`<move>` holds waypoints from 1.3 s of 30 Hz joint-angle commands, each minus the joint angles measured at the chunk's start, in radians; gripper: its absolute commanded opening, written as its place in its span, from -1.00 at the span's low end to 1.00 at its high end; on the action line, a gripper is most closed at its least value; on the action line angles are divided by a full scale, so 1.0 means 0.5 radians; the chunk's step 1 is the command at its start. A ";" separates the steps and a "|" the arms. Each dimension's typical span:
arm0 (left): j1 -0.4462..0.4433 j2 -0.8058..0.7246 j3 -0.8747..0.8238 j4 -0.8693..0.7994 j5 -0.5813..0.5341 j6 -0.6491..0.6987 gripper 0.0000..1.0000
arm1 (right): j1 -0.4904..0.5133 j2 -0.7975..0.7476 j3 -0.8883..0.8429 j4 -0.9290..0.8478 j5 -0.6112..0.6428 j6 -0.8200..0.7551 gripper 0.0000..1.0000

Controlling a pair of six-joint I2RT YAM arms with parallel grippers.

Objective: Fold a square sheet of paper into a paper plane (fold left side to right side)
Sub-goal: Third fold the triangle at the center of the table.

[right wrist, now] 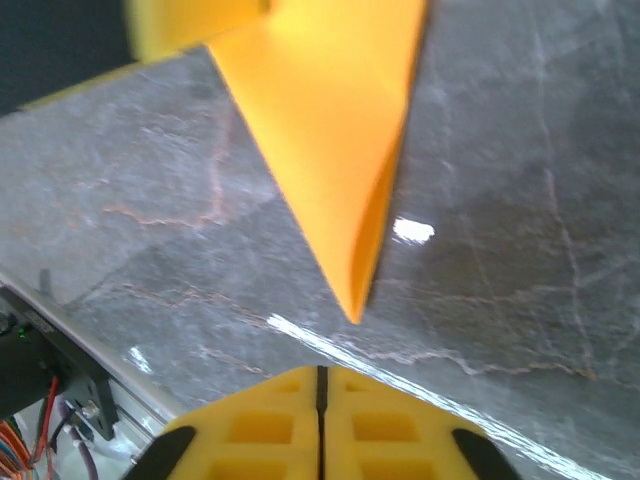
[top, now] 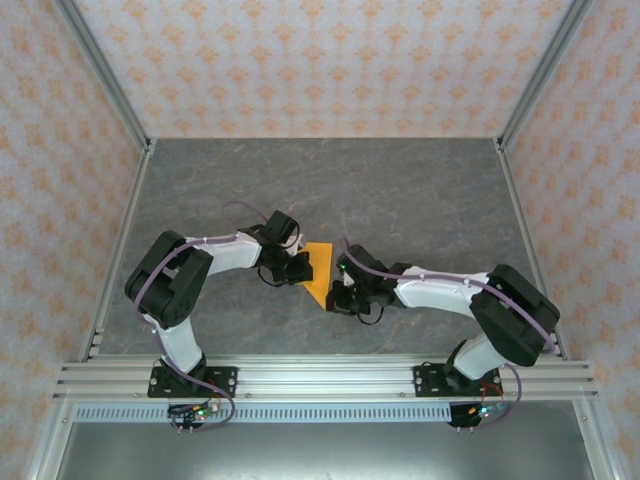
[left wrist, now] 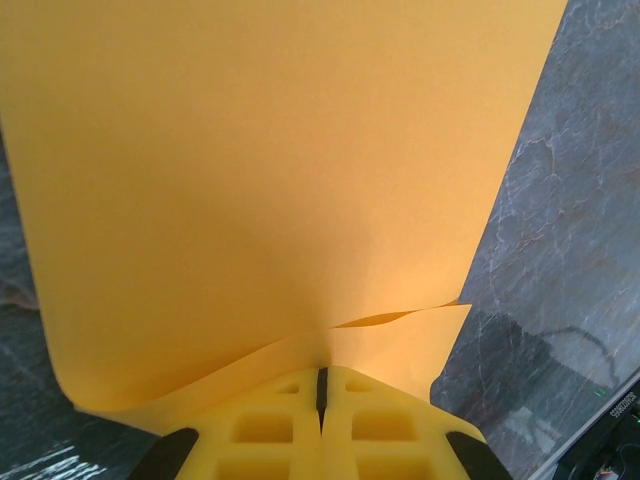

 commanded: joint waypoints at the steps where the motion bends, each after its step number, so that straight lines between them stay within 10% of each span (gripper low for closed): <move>1: -0.013 0.047 -0.045 -0.093 -0.224 0.011 -0.95 | 0.002 0.043 0.117 0.007 0.098 0.068 -1.00; 39: -0.119 -0.347 -0.341 0.365 0.172 -0.200 -1.00 | 0.012 0.496 0.195 -0.324 0.335 0.111 -1.00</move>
